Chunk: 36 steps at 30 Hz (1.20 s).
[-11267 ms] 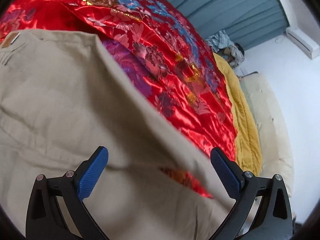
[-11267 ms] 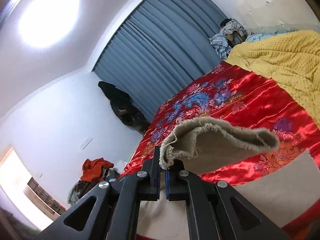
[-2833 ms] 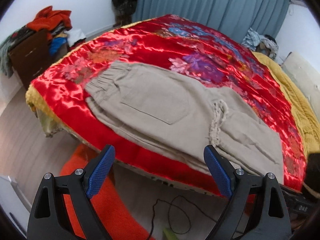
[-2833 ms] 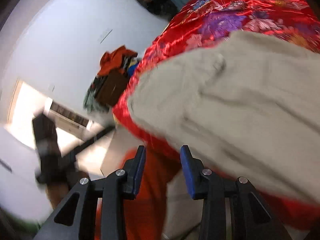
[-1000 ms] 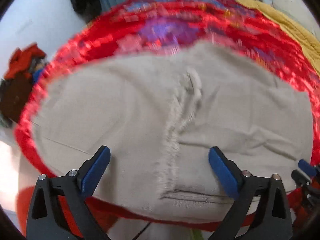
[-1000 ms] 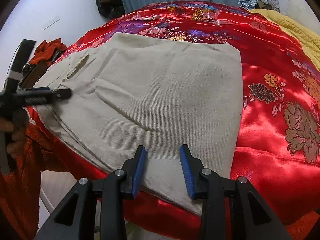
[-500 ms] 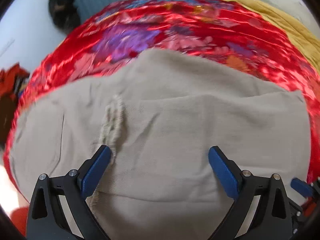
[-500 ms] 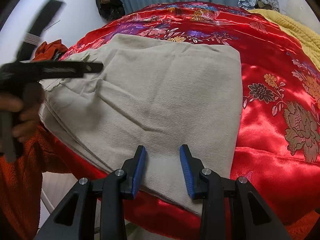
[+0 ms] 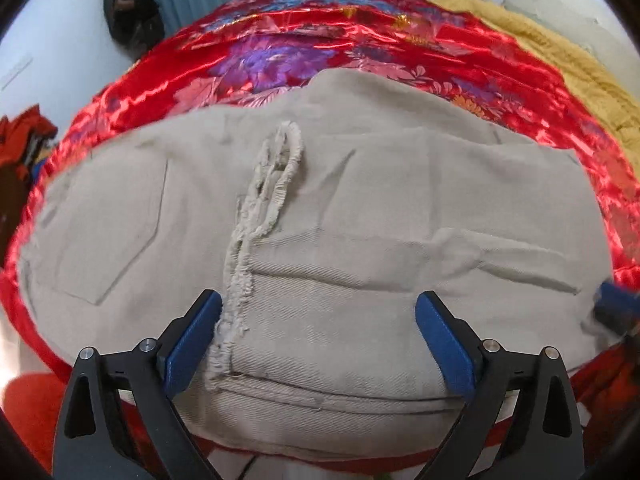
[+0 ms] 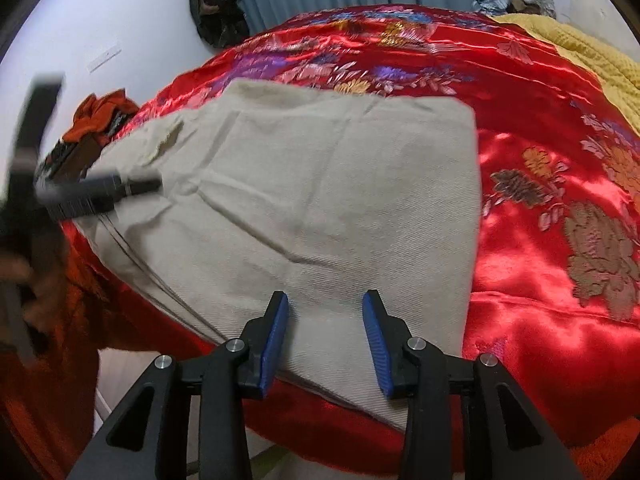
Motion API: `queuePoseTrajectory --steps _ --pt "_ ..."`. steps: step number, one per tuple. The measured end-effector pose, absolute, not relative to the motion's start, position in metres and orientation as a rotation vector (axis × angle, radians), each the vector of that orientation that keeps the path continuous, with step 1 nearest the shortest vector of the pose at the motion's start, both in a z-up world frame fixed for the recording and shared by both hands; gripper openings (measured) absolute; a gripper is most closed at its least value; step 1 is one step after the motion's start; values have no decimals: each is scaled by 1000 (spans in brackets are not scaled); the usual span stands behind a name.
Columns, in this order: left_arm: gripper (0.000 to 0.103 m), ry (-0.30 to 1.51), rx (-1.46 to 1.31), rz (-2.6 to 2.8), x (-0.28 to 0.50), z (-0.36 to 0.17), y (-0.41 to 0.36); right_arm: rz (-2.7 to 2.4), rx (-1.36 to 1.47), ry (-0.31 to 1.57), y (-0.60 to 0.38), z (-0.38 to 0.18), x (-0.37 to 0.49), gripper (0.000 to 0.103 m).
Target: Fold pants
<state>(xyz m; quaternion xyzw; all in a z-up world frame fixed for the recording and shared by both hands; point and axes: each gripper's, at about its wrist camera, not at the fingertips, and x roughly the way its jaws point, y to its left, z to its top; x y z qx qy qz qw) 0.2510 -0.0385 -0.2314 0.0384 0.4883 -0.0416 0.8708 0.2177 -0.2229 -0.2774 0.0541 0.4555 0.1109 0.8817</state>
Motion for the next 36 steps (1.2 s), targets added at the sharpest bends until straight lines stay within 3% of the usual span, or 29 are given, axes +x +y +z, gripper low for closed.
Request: queuePoseTrajectory --steps 2,5,14,22,28,36 --pt "100 1011 64 -90 249 -232 -37 206 152 880 -227 -257 217 39" --pt "101 1007 69 -86 251 -233 -39 205 163 832 -225 -234 230 49" --pt "101 984 76 -116 247 -237 -37 194 168 1036 -220 -281 299 50" --pt "102 976 77 -123 247 -238 -36 232 109 906 -204 -224 250 51" --pt "102 965 107 -119 245 -240 -41 267 196 1064 -205 -293 236 55" --pt "103 966 108 -113 245 -242 -41 282 182 1020 -203 -298 236 55"
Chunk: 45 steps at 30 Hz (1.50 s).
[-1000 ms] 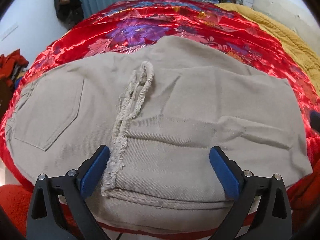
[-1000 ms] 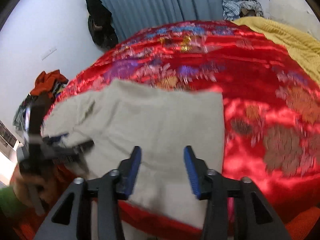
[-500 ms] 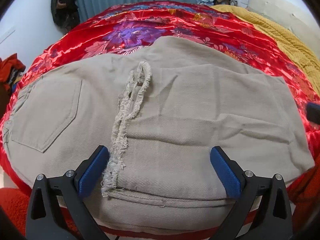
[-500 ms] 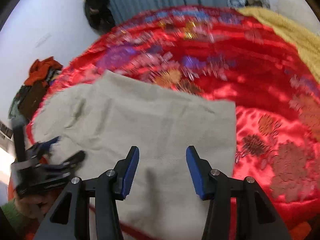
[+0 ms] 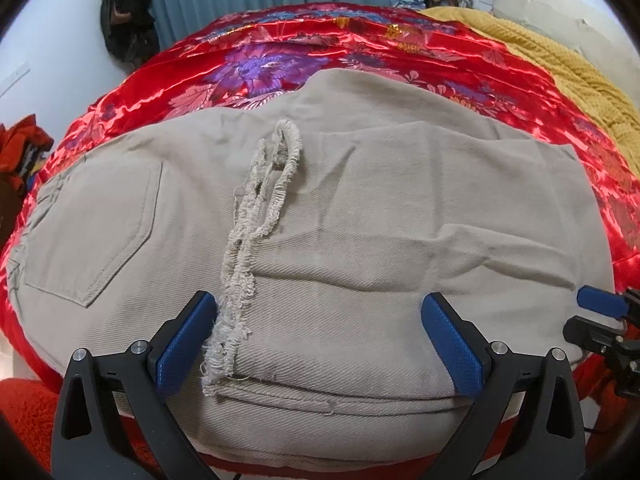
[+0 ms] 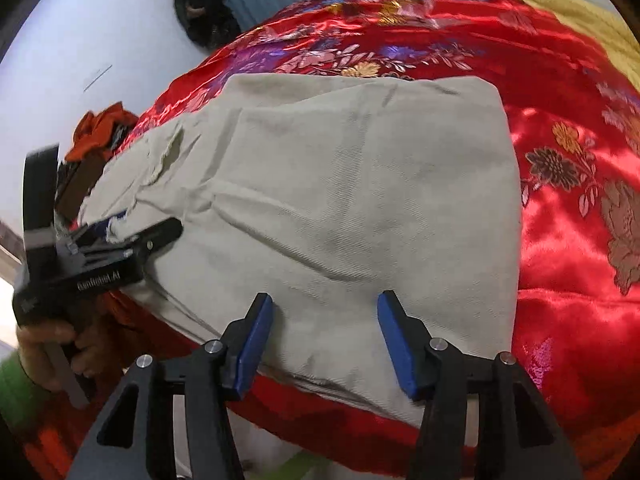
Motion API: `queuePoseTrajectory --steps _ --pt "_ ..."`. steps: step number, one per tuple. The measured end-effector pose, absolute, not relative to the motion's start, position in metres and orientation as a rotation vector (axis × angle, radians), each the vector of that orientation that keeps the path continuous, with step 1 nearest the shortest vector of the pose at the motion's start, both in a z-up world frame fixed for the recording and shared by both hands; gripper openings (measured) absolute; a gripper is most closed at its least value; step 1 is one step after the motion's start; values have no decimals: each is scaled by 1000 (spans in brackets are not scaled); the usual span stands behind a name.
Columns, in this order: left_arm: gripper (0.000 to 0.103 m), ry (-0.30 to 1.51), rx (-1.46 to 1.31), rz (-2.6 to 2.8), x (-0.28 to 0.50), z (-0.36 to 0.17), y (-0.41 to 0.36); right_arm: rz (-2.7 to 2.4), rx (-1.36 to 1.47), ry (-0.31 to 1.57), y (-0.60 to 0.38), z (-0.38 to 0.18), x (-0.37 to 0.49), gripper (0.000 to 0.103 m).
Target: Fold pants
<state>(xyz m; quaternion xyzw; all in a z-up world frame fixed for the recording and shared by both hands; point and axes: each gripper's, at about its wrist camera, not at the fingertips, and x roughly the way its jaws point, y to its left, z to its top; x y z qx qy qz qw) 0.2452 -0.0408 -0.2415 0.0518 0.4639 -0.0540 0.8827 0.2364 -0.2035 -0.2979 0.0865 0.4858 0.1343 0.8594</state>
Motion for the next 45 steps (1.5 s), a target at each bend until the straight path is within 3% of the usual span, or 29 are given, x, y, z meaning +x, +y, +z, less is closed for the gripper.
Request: queuePoseTrajectory --steps 45 --pt "103 955 120 -133 246 -244 -40 262 108 998 -196 -302 230 56"
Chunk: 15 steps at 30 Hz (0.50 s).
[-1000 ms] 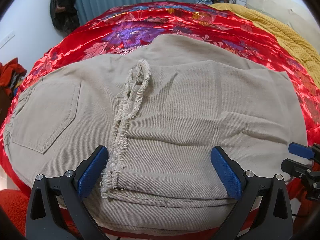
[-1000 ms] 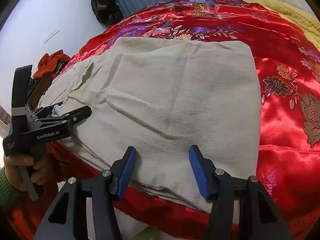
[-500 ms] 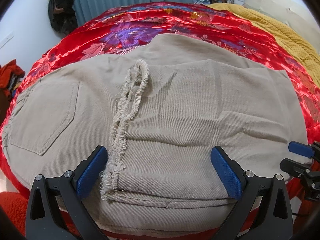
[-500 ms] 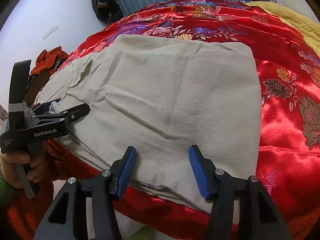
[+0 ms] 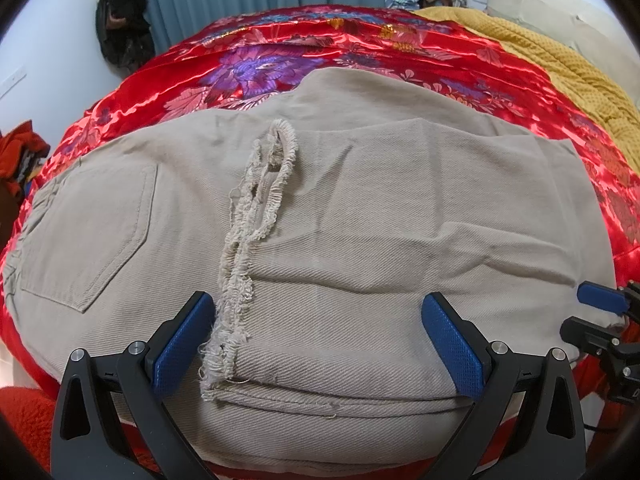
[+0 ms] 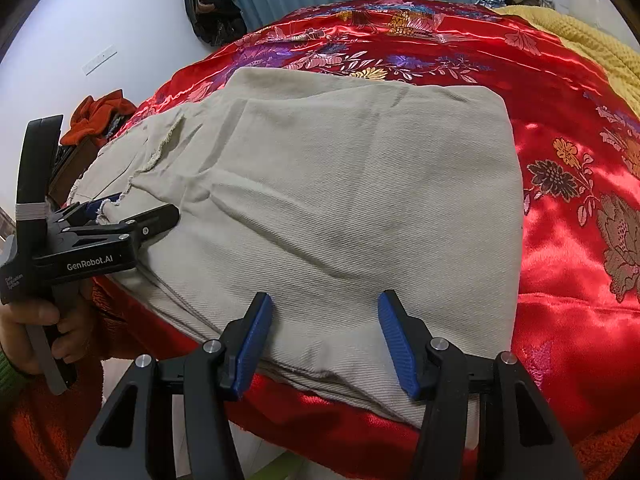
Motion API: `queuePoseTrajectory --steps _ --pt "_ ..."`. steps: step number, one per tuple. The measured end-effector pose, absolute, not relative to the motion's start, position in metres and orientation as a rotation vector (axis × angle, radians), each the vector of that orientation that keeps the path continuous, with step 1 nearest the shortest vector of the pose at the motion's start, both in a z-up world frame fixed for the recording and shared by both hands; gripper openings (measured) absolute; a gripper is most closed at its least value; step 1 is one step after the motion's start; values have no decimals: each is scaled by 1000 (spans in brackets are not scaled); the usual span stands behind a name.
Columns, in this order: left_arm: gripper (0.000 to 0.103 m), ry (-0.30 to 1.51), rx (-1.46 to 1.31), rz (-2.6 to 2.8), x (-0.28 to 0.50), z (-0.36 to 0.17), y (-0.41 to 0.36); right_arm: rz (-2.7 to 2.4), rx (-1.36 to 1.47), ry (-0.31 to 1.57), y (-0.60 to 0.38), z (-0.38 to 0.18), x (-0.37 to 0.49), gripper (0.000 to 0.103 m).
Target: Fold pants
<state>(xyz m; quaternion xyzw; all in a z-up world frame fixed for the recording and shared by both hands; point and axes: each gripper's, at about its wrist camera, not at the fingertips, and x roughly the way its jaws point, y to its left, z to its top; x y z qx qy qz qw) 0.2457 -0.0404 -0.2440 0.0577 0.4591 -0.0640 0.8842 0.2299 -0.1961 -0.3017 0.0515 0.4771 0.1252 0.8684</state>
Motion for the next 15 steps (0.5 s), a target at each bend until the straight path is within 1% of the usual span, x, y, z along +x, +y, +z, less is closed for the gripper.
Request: queuePoseTrajectory --steps 3,6,9,10,15 --pt "101 999 99 -135 245 -230 -36 263 109 1000 -196 -302 230 56" --pt "101 952 -37 -162 238 -193 -9 266 132 1010 -199 -301 232 56" --pt "101 942 -164 -82 244 -173 43 267 139 1018 -199 -301 234 57" --pt "101 941 -235 -30 245 -168 71 266 140 1018 -199 -302 234 57" --pt "101 913 -539 166 234 -169 198 261 128 1016 -197 -302 234 59"
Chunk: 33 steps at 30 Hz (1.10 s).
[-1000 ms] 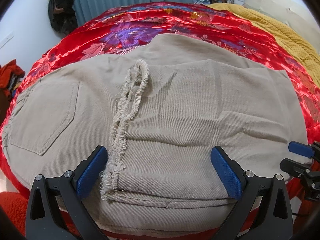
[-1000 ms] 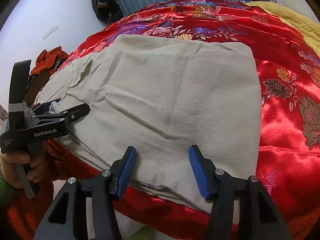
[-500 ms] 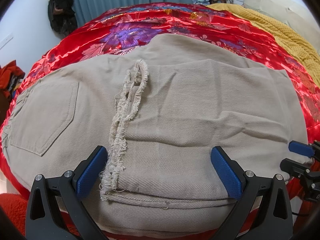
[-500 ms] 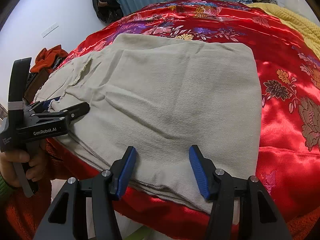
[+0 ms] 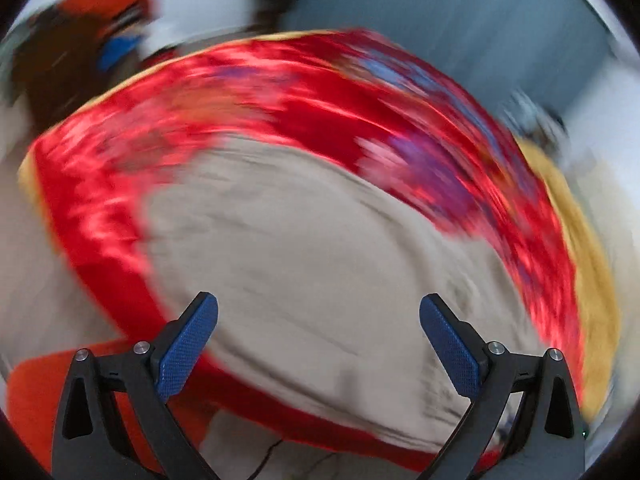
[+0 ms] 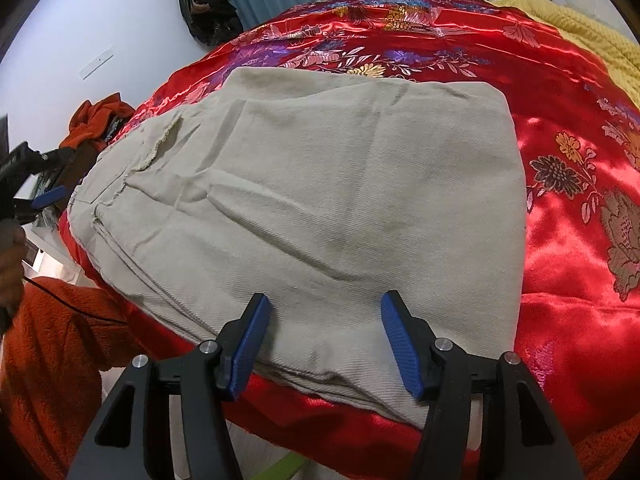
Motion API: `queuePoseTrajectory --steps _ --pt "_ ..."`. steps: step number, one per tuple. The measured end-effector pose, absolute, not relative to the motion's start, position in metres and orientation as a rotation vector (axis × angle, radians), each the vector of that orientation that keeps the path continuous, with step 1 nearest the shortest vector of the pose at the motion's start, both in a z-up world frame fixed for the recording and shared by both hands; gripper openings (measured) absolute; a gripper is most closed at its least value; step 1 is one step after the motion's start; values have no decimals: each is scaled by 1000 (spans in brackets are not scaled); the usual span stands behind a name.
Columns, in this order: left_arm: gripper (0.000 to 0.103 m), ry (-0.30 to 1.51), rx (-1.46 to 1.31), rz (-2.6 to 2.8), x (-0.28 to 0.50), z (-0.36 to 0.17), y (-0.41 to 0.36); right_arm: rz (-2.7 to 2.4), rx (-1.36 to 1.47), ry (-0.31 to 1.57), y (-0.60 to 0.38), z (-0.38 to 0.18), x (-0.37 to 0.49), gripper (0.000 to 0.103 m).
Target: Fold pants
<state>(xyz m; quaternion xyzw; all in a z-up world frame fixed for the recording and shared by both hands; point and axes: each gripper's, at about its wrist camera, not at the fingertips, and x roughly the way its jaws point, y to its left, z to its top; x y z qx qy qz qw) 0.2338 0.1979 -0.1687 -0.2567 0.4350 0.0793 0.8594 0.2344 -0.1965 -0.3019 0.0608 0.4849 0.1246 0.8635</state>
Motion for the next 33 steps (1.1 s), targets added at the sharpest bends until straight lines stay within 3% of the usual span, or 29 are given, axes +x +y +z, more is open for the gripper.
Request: queuePoseTrajectory --steps 4,12,15,18,22,30,31,33 --pt "100 912 -792 246 216 -187 282 264 131 1015 -197 -302 234 59" --pt "96 916 -975 171 208 -198 323 262 132 1014 -197 -302 234 59" --pt "77 986 -915 137 216 -207 309 262 131 1014 -197 -302 234 59" --pt "70 1027 -882 115 227 -221 295 263 134 1014 -197 -302 234 59" --pt "51 1046 -924 109 233 -234 295 264 133 1012 -197 -302 234 59" --pt "53 1018 -996 106 247 -248 304 265 132 1011 -197 -302 234 59" --pt "40 1015 -997 116 247 -247 303 265 132 1011 -197 -302 234 59" --pt "23 1007 -957 152 244 -239 301 265 132 1011 -197 -302 234 59"
